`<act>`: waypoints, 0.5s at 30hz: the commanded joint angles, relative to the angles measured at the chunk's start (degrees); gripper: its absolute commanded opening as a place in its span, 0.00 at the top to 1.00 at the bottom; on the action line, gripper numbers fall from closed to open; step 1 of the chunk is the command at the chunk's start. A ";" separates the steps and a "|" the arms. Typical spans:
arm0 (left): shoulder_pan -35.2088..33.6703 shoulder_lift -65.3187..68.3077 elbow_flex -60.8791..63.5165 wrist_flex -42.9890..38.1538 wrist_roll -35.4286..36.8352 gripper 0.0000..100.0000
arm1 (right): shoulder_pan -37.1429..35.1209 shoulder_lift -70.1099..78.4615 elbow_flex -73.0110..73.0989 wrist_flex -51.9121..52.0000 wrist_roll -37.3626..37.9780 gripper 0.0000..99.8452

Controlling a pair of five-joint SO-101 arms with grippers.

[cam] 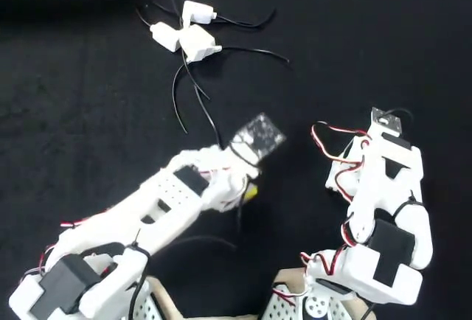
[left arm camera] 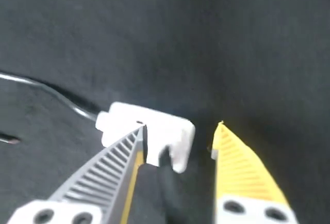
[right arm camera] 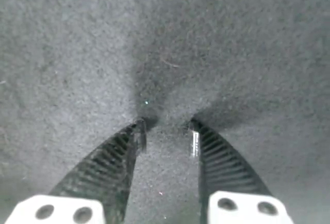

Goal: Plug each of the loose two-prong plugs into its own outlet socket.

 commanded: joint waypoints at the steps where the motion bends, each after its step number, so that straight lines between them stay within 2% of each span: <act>1: -2.33 -0.53 -7.34 3.43 1.05 0.78 | 2.20 0.40 0.13 -1.23 -0.53 0.82; 8: -10.33 -6.95 -19.12 16.09 0.88 0.78 | 0.97 0.22 0.22 -1.23 -0.18 0.82; 15: -23.52 -22.77 -22.64 25.14 0.79 0.78 | -0.97 0.22 0.22 -0.79 2.20 0.82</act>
